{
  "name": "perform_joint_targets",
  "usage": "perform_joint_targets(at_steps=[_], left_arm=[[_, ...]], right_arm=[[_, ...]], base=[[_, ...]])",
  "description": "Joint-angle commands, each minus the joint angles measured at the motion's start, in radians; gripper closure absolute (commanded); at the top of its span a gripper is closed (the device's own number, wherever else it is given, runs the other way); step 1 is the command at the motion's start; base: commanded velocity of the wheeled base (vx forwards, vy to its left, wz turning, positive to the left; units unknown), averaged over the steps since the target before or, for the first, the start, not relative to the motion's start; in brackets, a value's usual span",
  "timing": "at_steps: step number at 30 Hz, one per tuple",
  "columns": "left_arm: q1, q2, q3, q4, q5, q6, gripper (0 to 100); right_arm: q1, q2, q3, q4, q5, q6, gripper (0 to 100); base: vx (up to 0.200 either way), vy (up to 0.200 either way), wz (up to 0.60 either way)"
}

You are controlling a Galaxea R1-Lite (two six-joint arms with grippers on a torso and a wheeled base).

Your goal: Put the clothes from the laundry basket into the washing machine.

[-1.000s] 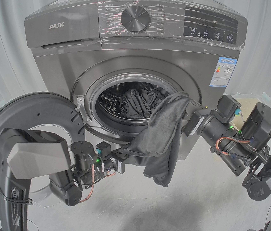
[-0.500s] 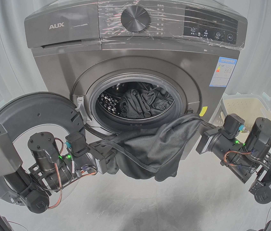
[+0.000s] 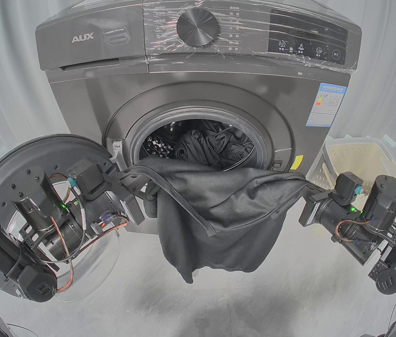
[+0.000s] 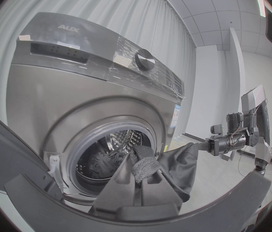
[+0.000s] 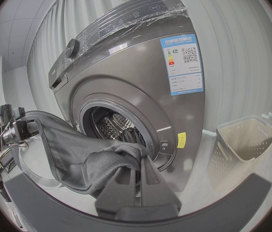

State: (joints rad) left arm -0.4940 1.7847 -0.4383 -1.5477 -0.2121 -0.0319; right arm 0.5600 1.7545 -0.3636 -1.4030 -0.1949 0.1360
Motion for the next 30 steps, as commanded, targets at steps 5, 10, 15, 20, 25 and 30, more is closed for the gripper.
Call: perform_joint_targets(at_steps=[5, 10, 15, 20, 25, 30], left_arm=[[0.051, -0.037, 0.007, 0.0, -0.006, 0.001, 100], [0.078, -0.039, -0.002, 0.0, -0.006, 0.001, 100], [0.08, -0.037, -0.008, 0.0, -0.004, 0.0, 100], [0.08, -0.041, -0.019, 0.001, -0.003, 0.001, 100], [0.08, -0.06, -0.02, 0.001, -0.003, 0.001, 100], [0.092, -0.076, -0.02, 0.001, -0.006, 0.006, 100]], right_arm=[[-0.015, -0.003, -0.021, -0.025, 0.028, -0.003, 100], [-0.011, -0.006, -0.043, -0.04, 0.029, -0.019, 100], [-0.012, -0.021, -0.067, -0.042, 0.031, -0.021, 100], [-0.022, -0.049, -0.092, -0.04, 0.031, -0.026, 100], [-0.035, -0.058, -0.089, -0.039, 0.031, -0.035, 100], [-0.037, -0.059, -0.089, -0.037, 0.031, -0.036, 100]], base=[[0.0, 0.0, 0.0], [0.0, 0.0, 0.0], [0.0, 0.0, 0.0], [0.0, 0.0, 0.0], [0.0, 0.0, 0.0], [0.0, 0.0, 0.0]])
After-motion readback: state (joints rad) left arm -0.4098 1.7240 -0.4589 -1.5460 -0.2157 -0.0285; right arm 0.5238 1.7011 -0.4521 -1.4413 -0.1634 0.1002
